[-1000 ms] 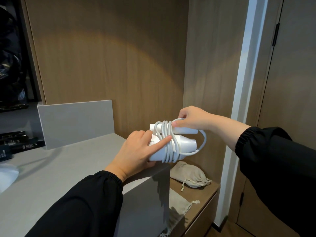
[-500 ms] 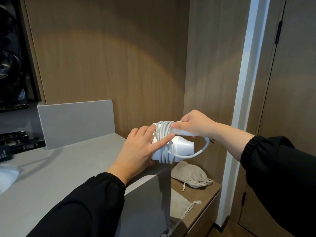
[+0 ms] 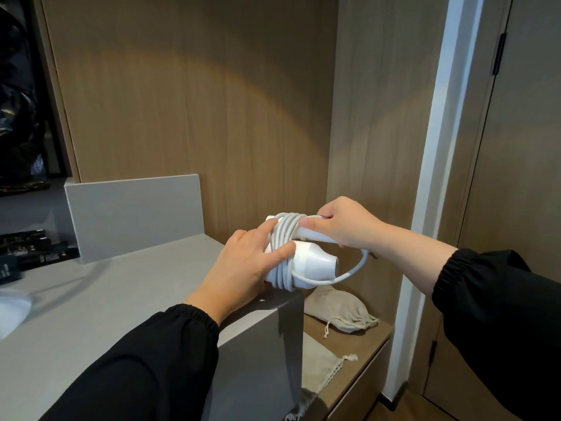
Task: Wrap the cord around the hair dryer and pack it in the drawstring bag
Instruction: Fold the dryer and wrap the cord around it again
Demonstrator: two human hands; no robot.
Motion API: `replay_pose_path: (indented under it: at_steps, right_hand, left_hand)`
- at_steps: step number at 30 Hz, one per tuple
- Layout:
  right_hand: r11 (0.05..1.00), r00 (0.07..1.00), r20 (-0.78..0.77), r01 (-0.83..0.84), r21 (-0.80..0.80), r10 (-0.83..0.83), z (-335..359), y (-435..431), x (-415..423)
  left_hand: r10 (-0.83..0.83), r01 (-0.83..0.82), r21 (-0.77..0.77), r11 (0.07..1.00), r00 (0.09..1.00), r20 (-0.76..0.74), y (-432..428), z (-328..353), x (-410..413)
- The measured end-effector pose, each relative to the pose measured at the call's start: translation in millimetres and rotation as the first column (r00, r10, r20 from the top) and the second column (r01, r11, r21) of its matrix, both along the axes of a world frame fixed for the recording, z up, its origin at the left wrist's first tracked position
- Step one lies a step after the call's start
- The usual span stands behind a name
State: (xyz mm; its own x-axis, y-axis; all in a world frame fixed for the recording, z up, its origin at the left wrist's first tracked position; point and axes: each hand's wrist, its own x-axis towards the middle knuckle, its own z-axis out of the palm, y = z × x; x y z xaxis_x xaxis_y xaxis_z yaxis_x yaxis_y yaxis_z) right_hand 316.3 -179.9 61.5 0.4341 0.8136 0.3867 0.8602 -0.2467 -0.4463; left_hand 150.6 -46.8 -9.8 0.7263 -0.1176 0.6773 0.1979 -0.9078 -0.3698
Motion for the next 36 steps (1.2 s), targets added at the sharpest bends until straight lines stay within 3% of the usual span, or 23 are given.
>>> replay_pose_path:
  at_steps: [7, 17, 21, 26, 28, 36]
  right_hand:
    - [0.999, 1.000, 0.005, -0.001, -0.045, 0.001, 3, -2, -1]
    - [0.978, 0.976, -0.176, 0.096, -0.184, -0.128, 17, -21, 25]
    - [0.991, 0.955, -0.285, 0.041, -0.129, -0.077, 17, -29, 34]
    - [0.989, 0.989, 0.045, 0.141, 0.046, -0.143, 16, -26, 24]
    - [0.987, 0.985, 0.094, 0.139, 0.080, -0.147, 22, -24, 16]
    - [0.998, 0.969, -0.235, 0.068, -0.017, -0.070, 41, -24, -5]
  left_hand:
    - [0.012, -0.012, -0.001, 1.000, 0.998, -0.054, -3, 1, 0]
    - [0.024, -0.024, -0.004, 1.000, 0.995, -0.098, 7, -4, 4]
    - [0.041, -0.041, 0.000, 0.999, 0.995, -0.089, 8, -4, 3]
    - [0.052, -0.049, 0.034, 0.998, 0.994, -0.094, 6, -5, 4]
    - [0.075, -0.074, 0.013, 0.997, 0.993, -0.091, 8, -5, 3]
    - [0.127, -0.129, -0.054, 0.990, 0.991, -0.048, 5, -4, 0]
